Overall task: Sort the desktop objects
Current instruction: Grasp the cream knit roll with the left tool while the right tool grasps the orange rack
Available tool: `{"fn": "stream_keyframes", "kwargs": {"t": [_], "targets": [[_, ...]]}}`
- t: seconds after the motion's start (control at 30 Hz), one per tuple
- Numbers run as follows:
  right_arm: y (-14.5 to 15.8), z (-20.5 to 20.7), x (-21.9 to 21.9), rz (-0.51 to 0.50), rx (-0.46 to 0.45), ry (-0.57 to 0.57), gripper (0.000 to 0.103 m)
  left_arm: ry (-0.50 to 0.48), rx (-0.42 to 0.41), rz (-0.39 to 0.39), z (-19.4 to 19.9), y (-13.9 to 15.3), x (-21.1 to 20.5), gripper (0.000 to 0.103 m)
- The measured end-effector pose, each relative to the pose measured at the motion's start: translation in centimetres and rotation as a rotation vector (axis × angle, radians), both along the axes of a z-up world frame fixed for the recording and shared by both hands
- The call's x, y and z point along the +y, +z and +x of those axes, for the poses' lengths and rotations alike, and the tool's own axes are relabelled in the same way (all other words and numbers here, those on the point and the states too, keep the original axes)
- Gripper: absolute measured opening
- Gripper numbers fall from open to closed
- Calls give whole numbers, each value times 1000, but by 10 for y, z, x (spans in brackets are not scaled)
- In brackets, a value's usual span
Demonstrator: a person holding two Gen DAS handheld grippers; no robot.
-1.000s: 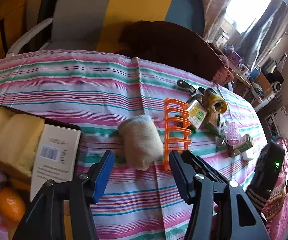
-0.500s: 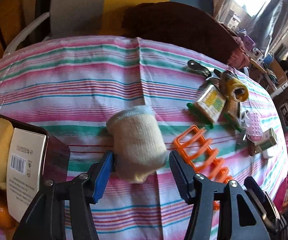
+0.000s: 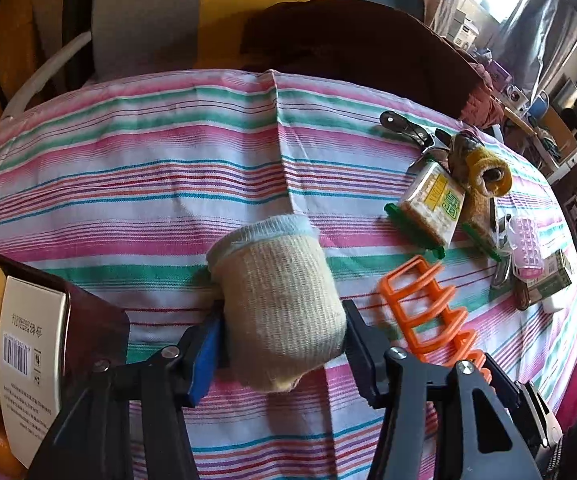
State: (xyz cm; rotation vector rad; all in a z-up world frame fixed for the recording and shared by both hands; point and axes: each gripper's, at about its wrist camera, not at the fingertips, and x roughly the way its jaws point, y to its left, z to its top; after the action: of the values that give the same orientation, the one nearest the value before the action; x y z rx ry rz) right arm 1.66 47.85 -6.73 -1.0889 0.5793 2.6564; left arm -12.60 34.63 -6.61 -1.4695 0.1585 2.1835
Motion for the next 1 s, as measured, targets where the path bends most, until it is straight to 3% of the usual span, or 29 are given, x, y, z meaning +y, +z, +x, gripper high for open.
{"fn": "stream_keyframes", "kwargs": {"t": [0.27, 0.5, 0.67, 1.0], "targets": [[6, 34, -9, -69, 1, -83, 57, -30, -22, 27, 24, 1, -13, 55], [11, 46, -20, -142, -14, -90, 57, -61, -61, 56, 52, 2, -31, 55], [14, 57, -25, -236, -11, -109, 57, -92, -74, 67, 74, 6, -47, 54], [39, 71, -50, -335, 41, -93, 56, -150, -5, 143, 105, 50, -88, 54]]}}
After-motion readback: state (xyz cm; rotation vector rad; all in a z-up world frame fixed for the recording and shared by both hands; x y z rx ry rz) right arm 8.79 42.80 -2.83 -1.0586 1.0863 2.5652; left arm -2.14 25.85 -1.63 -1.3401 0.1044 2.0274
